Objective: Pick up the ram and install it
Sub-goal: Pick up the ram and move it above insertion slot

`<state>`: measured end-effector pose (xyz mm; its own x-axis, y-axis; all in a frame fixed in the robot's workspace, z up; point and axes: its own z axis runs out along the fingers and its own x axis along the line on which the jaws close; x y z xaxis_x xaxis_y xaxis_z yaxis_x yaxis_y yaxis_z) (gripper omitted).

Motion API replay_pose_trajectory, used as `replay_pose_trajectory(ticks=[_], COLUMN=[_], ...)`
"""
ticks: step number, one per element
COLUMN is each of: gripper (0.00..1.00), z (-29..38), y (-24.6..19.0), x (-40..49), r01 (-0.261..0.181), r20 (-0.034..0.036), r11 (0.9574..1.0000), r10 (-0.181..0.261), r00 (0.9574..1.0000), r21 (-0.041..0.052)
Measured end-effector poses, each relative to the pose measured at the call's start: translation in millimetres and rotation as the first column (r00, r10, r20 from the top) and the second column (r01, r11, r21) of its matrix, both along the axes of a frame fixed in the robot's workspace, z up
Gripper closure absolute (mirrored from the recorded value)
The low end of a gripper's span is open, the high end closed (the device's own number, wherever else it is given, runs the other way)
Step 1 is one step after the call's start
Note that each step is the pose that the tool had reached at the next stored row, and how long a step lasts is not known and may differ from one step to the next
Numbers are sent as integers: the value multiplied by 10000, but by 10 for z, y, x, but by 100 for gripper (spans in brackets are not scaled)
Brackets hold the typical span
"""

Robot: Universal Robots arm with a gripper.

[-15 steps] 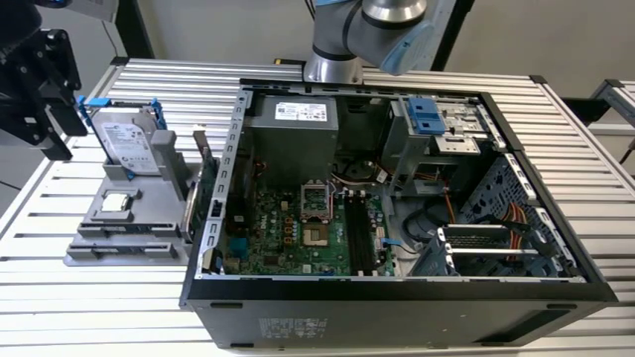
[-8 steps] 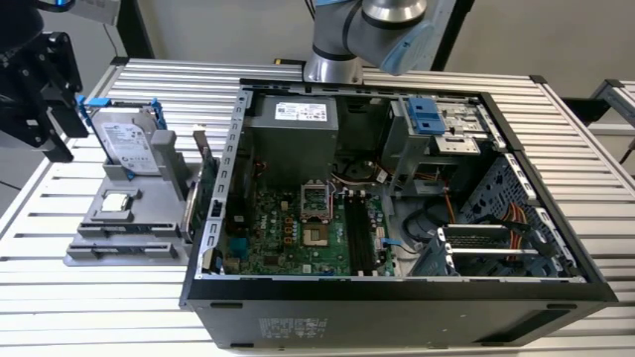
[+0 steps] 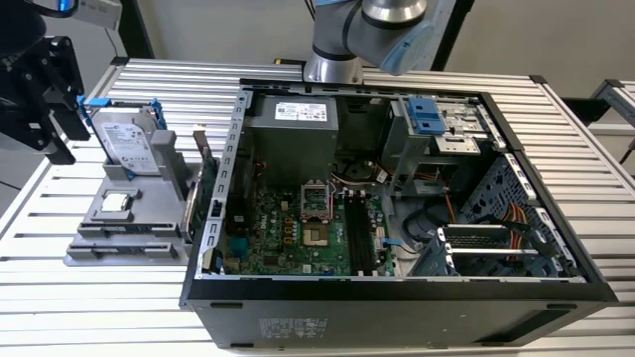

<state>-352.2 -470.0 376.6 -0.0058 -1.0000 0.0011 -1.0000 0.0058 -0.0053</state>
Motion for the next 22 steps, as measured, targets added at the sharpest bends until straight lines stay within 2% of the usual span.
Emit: replay_pose_trajectory(ticks=[22], gripper=[0], z=[-91], y=[0], x=[0], r01=[0], r20=[0], r11=[10000], r10=[0], r00=[10000], r21=[0])
